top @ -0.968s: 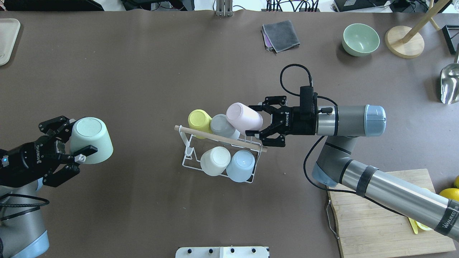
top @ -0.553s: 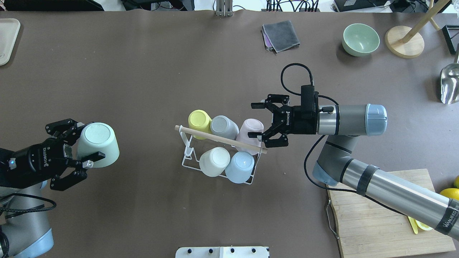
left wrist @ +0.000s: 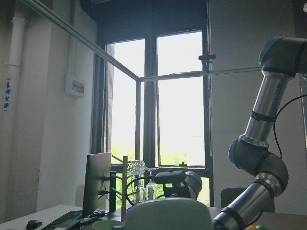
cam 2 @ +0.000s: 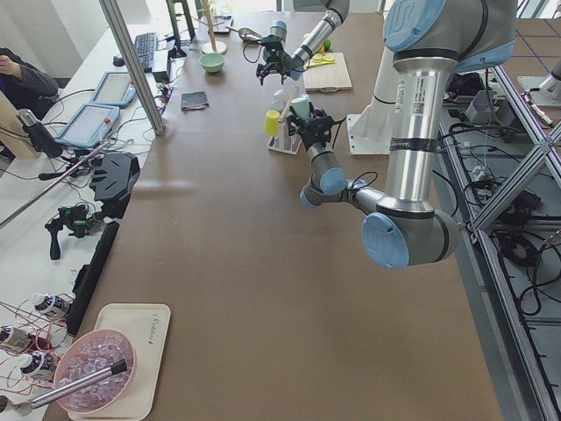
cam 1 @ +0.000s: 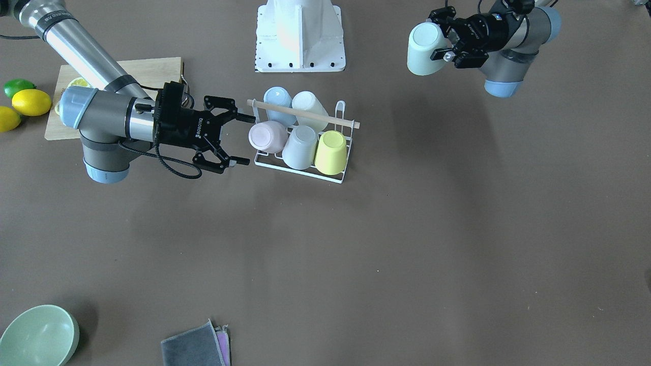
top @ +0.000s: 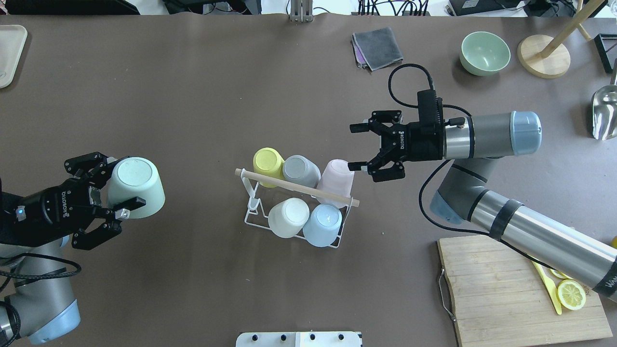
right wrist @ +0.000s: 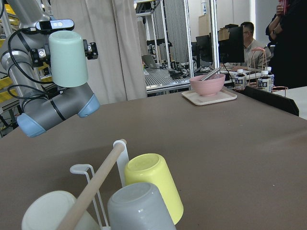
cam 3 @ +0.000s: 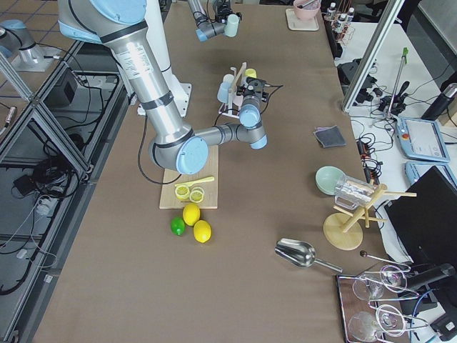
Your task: Place cup on cup holder
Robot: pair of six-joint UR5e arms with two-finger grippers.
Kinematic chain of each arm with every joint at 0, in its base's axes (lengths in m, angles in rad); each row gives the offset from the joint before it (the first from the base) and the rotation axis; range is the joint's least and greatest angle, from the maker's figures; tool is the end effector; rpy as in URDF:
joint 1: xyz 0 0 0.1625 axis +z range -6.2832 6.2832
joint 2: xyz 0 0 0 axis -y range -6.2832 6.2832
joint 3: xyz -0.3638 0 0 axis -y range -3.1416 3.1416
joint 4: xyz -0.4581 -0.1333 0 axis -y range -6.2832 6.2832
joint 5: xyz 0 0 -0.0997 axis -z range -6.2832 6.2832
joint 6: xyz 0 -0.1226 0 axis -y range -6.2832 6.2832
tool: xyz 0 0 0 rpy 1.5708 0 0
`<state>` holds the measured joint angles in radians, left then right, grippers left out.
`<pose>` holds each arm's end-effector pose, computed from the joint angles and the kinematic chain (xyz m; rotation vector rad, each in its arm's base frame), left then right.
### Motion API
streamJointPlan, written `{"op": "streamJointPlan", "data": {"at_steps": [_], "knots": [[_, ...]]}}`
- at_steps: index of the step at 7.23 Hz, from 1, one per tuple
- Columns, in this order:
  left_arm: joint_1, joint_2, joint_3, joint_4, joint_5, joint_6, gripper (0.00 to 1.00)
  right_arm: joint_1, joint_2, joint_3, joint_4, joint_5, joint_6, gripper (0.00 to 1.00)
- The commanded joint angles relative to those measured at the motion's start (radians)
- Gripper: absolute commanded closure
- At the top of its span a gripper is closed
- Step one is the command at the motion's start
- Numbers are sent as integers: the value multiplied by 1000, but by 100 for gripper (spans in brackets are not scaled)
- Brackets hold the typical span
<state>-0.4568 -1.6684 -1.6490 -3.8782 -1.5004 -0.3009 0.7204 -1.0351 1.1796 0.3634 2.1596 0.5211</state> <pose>0.3704 -0.3402 0.2867 1.9181 1.6006 0.2567 -0.4677 -0.4973 0.2727 1.3562 -1.5821 -0.8113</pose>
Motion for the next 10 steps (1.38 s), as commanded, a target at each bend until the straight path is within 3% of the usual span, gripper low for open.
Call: {"op": "streamJointPlan", "data": {"at_steps": [1,3,5,8,10], "knots": [[-54,-98,26,117,-29,-4,100,75,-3,47,-241,153,14,0],[-103,-265,157,207,-81,-4,100,192,-6,48,-497,303,14,0],[-95,-306,213,207,-133,-4,100,255,-51,43,-746,348,1,0],[-43,-307,213,198,-250,44,100,350,-49,55,-1117,320,5,0],[-17,-310,213,195,-264,89,100,393,-54,150,-1448,235,19,0]]}}
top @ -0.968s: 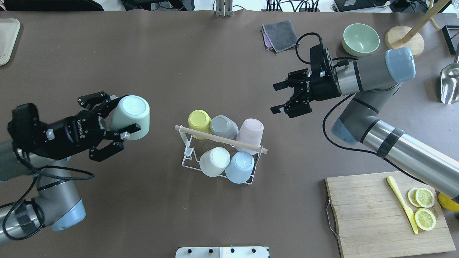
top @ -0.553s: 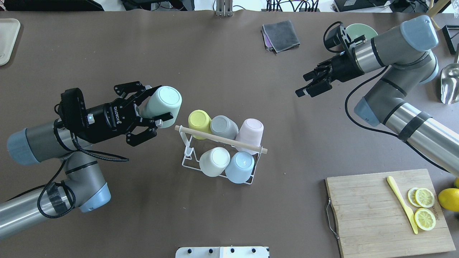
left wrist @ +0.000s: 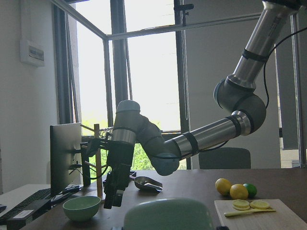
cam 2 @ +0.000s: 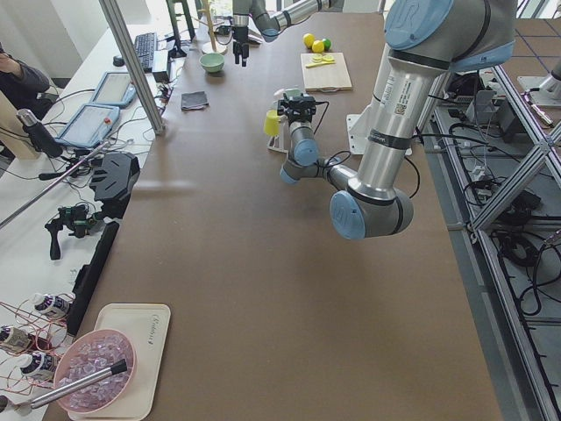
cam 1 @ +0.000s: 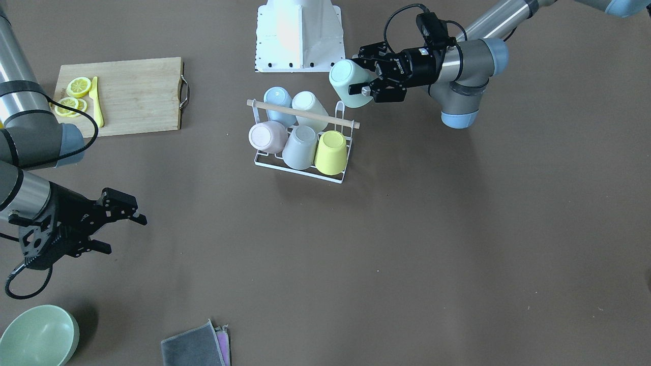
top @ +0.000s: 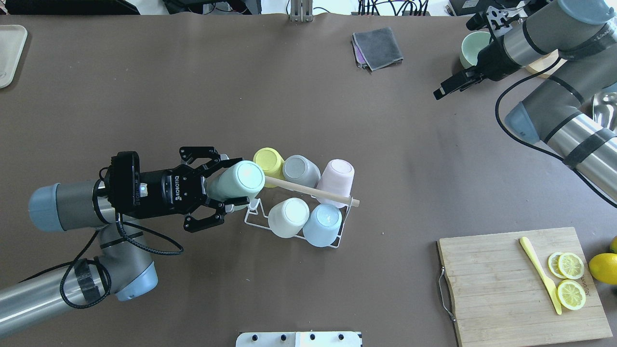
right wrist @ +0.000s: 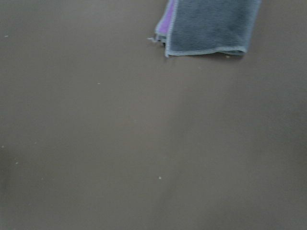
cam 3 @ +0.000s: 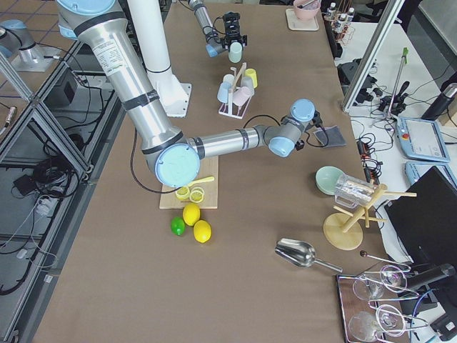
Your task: Place cup on cup holder
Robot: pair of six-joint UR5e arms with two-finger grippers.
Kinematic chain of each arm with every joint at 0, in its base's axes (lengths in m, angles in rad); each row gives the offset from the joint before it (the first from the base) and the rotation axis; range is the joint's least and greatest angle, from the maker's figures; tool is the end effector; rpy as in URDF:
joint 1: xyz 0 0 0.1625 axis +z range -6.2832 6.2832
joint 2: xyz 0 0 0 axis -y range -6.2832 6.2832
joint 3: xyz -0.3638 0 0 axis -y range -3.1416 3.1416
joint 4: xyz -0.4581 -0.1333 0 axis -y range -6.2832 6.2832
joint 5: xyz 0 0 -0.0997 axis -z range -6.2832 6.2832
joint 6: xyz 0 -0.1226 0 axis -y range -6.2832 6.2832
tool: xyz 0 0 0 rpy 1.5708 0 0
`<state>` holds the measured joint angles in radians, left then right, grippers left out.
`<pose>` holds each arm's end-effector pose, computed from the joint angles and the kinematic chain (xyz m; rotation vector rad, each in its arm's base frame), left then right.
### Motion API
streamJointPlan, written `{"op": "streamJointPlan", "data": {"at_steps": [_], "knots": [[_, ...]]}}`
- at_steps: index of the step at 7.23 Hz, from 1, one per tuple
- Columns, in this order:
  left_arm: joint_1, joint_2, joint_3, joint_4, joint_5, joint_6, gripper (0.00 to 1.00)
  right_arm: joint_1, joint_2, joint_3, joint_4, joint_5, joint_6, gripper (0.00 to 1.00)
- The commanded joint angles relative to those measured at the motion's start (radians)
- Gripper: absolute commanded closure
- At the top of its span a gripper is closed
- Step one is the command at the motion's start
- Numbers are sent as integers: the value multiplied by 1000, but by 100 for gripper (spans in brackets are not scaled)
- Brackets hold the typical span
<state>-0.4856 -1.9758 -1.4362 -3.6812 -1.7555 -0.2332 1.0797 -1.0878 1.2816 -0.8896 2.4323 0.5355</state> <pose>0.4751 -0.3760 0.2185 1.8832 1.5740 0.6121 -0.3152 -0.6748 0.3711 0.3178 -1.1014 -0.3369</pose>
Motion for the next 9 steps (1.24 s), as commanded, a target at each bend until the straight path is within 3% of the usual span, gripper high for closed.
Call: {"op": "streamJointPlan", "data": {"at_steps": [1,4,6,9], "knots": [[6,-9,13,-16,7,41,100,58,-24,86,-321,-48,4,0],[7,-50,81,-16,28,45,100,107,-119,328,-792,-61,3,0],[25,-51,83,-17,21,43,100,184,-190,396,-897,-55,-15,0],[32,-52,89,-20,21,45,100,311,-309,456,-966,-65,-147,0]]}}
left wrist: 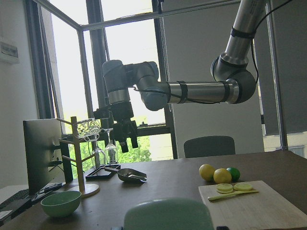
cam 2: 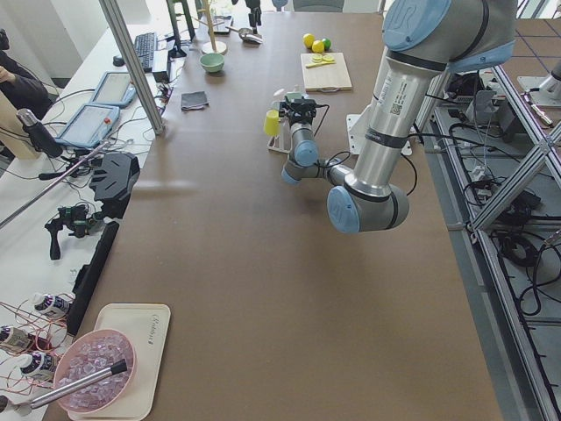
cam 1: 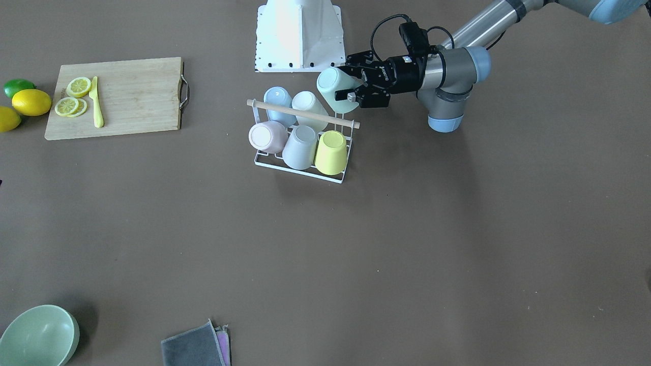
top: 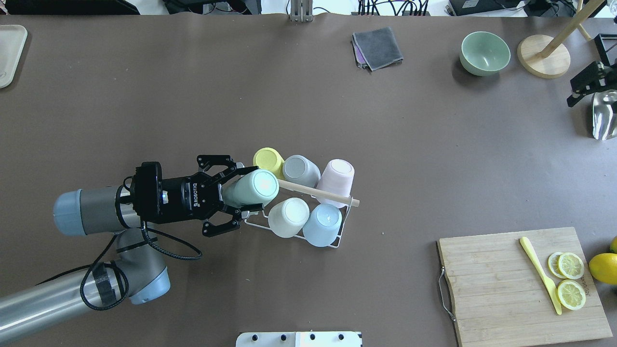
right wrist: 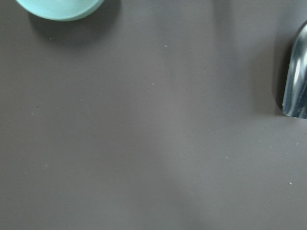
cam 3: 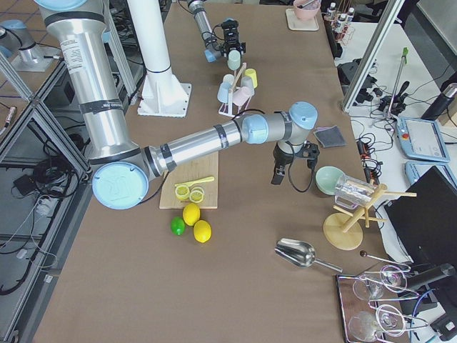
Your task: Place cup on cup holder
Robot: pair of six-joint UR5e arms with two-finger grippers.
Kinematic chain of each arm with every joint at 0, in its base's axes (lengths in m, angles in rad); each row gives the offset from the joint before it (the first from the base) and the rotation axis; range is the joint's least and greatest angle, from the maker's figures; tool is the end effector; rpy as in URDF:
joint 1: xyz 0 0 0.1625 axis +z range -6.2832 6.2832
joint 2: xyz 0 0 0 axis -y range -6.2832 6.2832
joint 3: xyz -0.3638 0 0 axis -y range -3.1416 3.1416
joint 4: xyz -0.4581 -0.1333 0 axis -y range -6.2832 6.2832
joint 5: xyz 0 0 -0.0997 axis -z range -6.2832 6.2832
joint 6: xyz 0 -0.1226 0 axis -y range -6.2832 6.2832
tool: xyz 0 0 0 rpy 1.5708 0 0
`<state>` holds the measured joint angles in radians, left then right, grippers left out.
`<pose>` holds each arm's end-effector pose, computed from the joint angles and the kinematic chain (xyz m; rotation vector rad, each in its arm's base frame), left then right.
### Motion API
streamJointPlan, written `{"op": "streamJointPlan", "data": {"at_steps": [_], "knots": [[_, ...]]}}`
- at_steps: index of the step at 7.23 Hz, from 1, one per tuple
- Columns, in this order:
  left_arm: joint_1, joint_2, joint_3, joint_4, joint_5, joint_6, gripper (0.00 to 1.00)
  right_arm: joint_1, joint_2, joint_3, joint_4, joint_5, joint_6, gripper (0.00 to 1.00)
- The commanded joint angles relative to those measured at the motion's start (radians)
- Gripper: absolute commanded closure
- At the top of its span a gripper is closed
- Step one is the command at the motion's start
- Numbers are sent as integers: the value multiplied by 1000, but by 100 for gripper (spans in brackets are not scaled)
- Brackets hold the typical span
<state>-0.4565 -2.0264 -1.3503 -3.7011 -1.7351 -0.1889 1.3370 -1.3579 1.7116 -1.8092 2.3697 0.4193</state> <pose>0.5058 -0.3746 0.2263 1.8937 1.5479 0.6262 -0.0984 -0.6093 0.4329 -0.1527 -0.7913 0.1293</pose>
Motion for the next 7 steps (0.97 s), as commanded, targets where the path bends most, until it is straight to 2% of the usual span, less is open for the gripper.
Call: {"op": "streamJointPlan", "data": {"at_steps": [1,2,3,4,5,7], "knots": [[2,-2,3,0,0,0,100,82,-112,51,-56,-12,-101,0],[7,-3,10,0,2,0,100,137,-140,48,-56,-45,-217,0],[9,-2,11,0,5,-1,100,171,-174,48,-53,-67,-247,0],[10,-2,20,1,8,-1,94,186,-200,48,-52,-79,-284,0],[10,-3,25,-2,9,0,1,211,-217,51,-52,-89,-330,0],[9,3,23,-26,9,-1,2,257,-253,46,-38,-84,-385,0]]}}
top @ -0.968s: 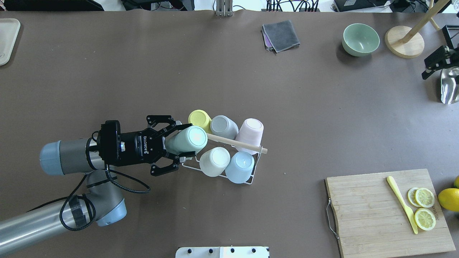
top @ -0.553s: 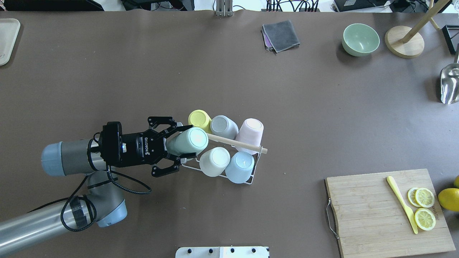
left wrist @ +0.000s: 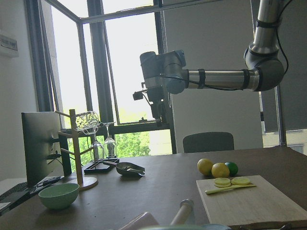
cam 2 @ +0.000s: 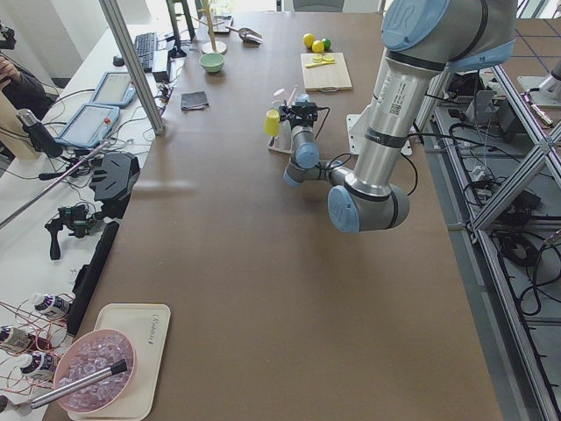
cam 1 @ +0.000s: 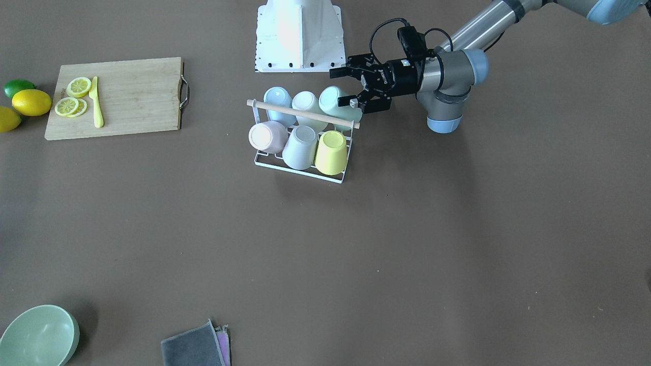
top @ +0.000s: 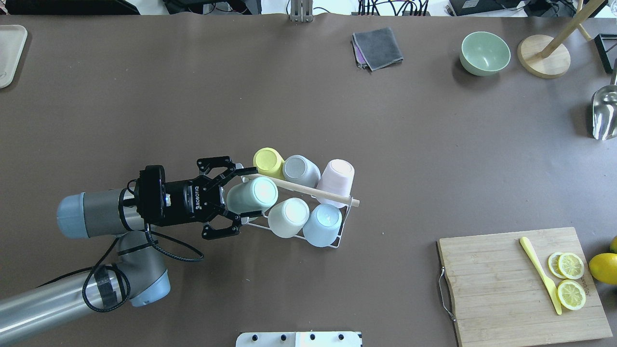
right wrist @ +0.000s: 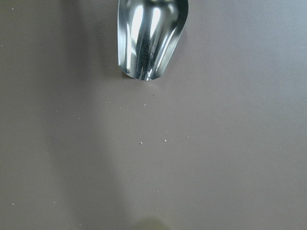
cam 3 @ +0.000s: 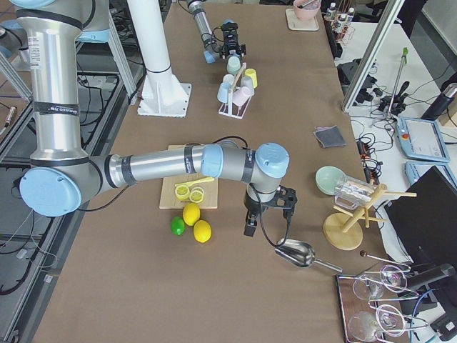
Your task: Place cup on cup holder
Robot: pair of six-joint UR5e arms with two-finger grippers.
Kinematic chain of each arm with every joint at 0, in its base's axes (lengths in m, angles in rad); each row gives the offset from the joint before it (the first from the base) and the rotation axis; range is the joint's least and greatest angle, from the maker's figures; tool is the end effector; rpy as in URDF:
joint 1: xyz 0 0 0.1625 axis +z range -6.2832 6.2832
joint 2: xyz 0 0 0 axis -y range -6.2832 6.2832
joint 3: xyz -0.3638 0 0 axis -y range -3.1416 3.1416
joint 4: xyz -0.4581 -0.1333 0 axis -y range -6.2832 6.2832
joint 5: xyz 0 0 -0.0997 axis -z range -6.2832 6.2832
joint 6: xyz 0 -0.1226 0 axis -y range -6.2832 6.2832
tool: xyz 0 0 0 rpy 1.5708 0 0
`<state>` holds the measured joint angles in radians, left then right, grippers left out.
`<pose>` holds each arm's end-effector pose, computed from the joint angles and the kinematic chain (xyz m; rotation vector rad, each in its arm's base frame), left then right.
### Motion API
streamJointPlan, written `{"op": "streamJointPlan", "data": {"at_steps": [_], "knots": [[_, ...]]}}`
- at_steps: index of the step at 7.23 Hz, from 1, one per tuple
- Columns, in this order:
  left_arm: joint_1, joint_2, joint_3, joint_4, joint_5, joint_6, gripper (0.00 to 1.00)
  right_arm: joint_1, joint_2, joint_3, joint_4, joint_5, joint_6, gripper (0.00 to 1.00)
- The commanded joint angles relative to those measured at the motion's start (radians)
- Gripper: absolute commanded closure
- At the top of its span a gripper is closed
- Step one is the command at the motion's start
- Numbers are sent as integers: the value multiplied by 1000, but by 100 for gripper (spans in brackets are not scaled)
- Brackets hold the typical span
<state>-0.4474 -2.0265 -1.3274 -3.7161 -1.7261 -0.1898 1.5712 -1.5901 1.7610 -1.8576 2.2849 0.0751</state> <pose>0.5121 -0.3725 0.2365 1.8818 1.5492 0.6225 0.0532 -0.5327 0.5519 -0.1376 -0.7090 0.1136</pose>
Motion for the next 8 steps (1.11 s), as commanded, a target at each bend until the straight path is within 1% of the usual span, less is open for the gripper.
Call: {"op": "streamJointPlan", "data": {"at_steps": [1,3,4,5,7,8], "knots": [[-1,2,-1,-12,0,0,2,23,-19,-5,14,2,-41,0],[-22,21,-27,-10,-1,-20,2,23,-18,3,14,7,-41,0],[-63,55,-62,10,-7,-110,2,23,-18,3,15,7,-40,0],[-114,83,-103,97,-15,-188,2,23,-19,-1,14,7,-38,0],[-233,170,-221,454,-96,-233,2,23,-22,-35,27,5,-41,0],[-290,176,-248,620,-98,-243,2,23,-45,-38,65,5,-40,0]]}}
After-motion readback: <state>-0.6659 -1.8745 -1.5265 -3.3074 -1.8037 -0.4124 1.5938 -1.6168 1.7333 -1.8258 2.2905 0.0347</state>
